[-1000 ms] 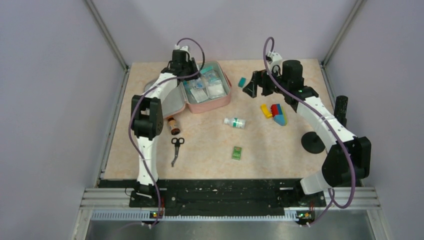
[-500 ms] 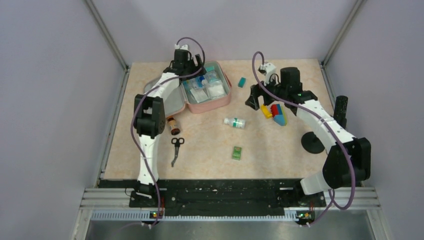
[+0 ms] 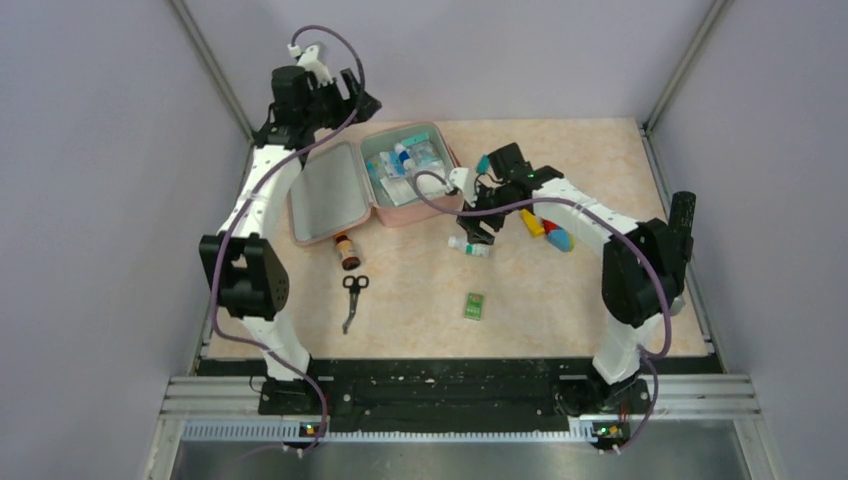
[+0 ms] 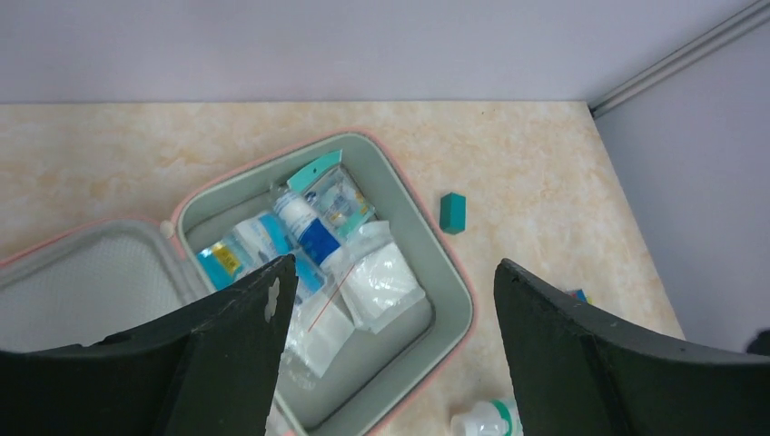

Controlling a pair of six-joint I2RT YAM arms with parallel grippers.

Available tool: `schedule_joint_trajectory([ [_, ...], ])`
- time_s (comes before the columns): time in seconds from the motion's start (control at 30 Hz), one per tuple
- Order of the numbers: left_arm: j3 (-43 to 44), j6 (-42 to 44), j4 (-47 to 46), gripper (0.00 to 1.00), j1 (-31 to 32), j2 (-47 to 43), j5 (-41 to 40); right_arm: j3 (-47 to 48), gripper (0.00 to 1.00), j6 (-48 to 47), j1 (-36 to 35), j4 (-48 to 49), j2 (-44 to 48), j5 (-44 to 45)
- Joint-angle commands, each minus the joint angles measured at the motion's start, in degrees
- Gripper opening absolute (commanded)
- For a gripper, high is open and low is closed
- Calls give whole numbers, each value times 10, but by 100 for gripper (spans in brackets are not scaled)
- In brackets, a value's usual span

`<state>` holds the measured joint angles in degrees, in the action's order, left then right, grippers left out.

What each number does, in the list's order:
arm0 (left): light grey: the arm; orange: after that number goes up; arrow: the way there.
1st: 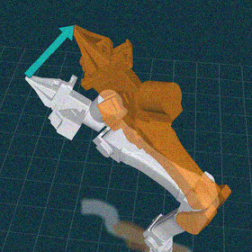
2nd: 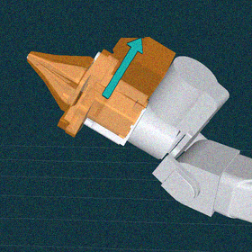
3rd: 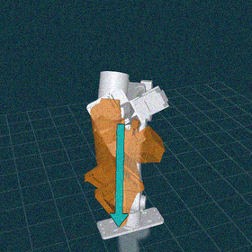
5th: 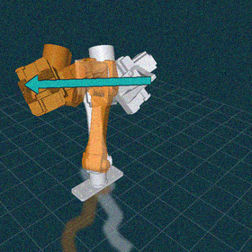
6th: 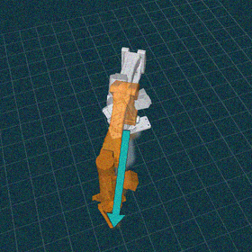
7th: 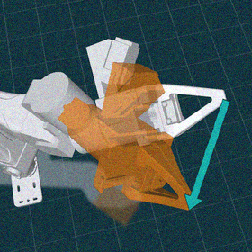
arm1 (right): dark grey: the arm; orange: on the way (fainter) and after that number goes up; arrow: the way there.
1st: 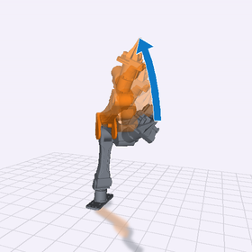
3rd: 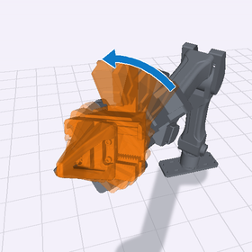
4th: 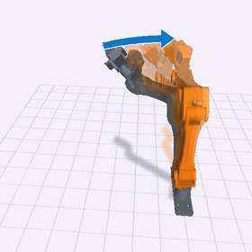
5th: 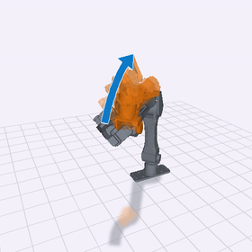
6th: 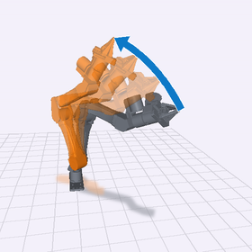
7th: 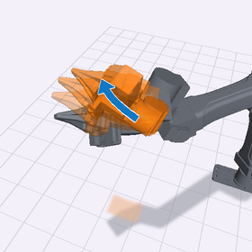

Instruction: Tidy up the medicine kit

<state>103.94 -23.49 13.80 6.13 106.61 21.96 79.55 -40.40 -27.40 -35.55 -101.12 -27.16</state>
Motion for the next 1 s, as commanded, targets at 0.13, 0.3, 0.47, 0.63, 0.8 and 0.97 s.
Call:
schedule_joint_trajectory([
  [0.13, -140, 36, 24, 84, -49, -119, 88, 95, 76, -22, -39, -60, -104, 51],
  [0.3, -181, 31, 41, 83, -57, -146, 95, 93, 73, -14, -47, -70, -133, 70],
  [0.47, -203, 19, 28, 82, -58, -156, 106, 112, 67, 1, -48, -82, -159, 96],
  [0.63, -218, 3, 18, 81, -58, -152, 123, 155, 41, 33, -46, -103, -169, 81],
  [0.8, -238, -14, -47, 82, -58, -154, 181, 182, 37, 221, 19, -26, -94, -140],
  [0.97, -288, -45, -218, 85, -40, -176, 242, 26, 36, 635, 95, 450, 16, -281],
])
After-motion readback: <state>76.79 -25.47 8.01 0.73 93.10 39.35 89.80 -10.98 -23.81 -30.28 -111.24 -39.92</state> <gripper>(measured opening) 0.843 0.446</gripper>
